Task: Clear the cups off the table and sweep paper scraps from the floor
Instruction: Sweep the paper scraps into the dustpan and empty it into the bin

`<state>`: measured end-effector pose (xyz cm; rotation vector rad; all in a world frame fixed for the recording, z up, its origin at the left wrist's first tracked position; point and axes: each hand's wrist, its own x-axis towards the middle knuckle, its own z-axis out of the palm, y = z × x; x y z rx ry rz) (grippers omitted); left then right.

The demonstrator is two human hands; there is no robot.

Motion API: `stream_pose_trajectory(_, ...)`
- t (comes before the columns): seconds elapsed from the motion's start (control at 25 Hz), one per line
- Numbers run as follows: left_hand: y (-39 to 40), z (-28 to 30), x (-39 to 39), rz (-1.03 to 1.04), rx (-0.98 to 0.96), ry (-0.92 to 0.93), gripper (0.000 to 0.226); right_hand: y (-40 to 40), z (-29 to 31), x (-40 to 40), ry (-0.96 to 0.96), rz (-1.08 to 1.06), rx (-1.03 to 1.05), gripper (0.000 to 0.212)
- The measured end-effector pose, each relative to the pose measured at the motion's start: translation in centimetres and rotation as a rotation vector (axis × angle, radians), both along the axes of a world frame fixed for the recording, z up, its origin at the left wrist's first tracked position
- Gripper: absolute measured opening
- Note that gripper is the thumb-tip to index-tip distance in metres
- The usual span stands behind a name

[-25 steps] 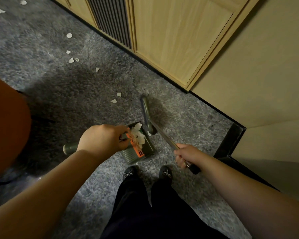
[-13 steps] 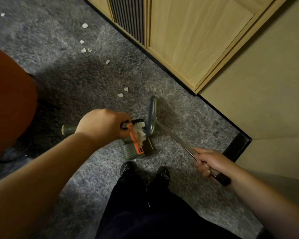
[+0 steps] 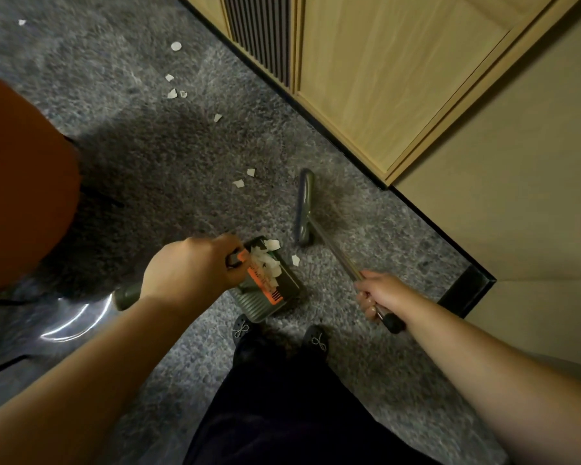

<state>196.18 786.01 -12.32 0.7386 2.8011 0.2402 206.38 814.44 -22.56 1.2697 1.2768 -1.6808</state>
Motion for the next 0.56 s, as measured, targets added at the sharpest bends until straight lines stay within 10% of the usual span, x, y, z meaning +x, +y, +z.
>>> stream_pose_trajectory(0.56, -1.3, -0.2, 0.5, 0.009, 0.043, 0.036, 0.017, -1.9, 5.9, 5.2, 0.023, -0.099, -0.22, 0.035)
